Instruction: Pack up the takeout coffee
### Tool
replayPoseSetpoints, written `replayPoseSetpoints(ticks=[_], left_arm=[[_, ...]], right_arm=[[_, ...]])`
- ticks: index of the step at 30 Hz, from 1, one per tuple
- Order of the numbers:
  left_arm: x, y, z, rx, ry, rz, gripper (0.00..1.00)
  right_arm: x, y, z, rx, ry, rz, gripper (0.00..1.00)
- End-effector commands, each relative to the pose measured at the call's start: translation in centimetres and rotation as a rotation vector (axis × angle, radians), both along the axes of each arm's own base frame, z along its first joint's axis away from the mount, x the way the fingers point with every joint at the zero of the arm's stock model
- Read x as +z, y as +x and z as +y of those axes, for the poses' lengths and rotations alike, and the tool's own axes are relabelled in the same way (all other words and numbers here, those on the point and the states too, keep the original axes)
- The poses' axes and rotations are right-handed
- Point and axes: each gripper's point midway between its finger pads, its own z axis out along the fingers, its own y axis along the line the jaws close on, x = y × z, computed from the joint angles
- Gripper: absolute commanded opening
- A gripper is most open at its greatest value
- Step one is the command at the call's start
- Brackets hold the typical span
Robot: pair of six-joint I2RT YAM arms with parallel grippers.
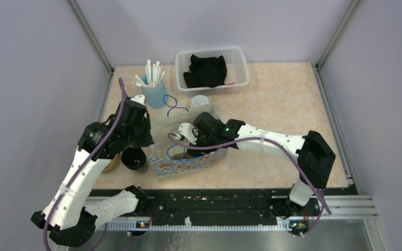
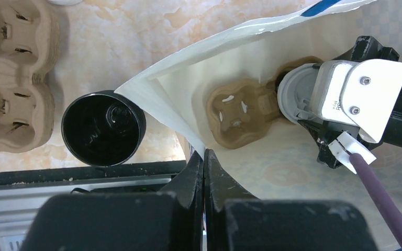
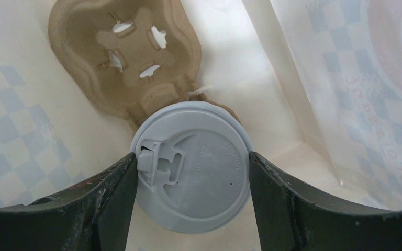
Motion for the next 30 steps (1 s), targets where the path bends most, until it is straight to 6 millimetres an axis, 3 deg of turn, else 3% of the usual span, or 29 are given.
replayPoseSetpoints(ticks=[1, 7, 10, 12, 20, 27, 30], left_arm=[[1.1, 1.5, 0.3, 0.013, 0.012, -0.085, 0.00], [0.7, 1.3, 0.4, 0.001, 0.027, -0.079, 0.00], [0.8, 1.0, 0.6, -0.006, 0.027, -0.086, 0.00], [0.7, 0.9, 0.7, -0.008, 0.028, -0.092, 0.00], [0.4, 1.1, 0.4, -0.031, 0.020, -0.115, 0.00], [-0.3, 1.2, 0.7, -0.027, 0.040, -0.106, 0.00], [-0.7, 1.1, 0.7, -0.021, 0.040, -0.098, 0.00]], right_arm=[[-9.1, -4.0, -6.2, -0.024, -0.321, 0.220, 0.58], [-11.3, -4.4, -7.4, -0.048, -0.375, 0.241, 0.57], [-10.7, -4.5, -7.6, -0.063, -0.360, 0.232, 0.56], [-9.2, -3.7, -7.1, -0.072, -0.340, 0.195, 0.58], [-1.6, 0.2, -1.9, -0.129, -0.181, 0.075, 0.74], [2.6, 0.5, 0.0, -0.162, -0.072, 0.022, 0.97], [4.3, 0.2, 0.6, -0.182, -0.033, 0.022, 0.99]])
